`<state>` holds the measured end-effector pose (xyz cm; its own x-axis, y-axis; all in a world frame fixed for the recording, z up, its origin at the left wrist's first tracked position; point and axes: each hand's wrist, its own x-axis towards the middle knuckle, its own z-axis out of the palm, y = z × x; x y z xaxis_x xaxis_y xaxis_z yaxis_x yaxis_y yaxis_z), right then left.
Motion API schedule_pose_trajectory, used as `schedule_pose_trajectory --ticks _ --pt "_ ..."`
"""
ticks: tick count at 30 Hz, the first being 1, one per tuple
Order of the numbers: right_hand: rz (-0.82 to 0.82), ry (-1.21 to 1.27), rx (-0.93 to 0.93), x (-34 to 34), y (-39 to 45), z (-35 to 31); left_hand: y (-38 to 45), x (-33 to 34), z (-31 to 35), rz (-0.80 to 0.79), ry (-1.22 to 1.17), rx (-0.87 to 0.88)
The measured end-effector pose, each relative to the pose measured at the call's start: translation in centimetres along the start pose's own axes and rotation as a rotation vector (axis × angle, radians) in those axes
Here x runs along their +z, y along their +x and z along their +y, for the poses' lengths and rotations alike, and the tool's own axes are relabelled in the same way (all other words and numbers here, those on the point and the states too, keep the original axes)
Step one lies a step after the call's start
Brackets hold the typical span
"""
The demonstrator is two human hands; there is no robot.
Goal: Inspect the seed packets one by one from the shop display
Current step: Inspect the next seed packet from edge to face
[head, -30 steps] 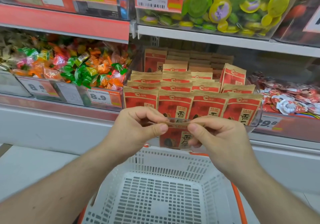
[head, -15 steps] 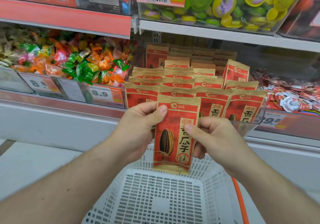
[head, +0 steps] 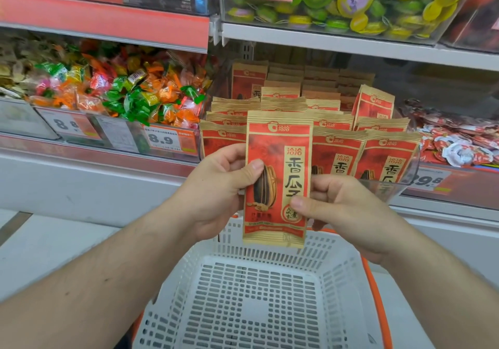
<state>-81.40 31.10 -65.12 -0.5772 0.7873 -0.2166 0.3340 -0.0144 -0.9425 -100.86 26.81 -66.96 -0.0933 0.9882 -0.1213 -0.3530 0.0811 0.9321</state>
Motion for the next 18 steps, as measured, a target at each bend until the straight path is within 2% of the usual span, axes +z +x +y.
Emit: schedule_pose_trajectory --ticks 7,11,18 --pt "-0.028 0.179 0.026 -0.32 -0.08 0.03 -0.5 -0.03 0.28 -0.081 0.141 -0.029" --pt "-0.144 0.091 0.01 -0.24 -0.43 -0.31 -0.56 0.01 0.11 -0.059 0.125 -0.015" --pt "-0.095 -0.031 -0.023 0.38 -0.53 -0.44 -0.8 -0.28 0.17 -0.058 0.202 0.018"
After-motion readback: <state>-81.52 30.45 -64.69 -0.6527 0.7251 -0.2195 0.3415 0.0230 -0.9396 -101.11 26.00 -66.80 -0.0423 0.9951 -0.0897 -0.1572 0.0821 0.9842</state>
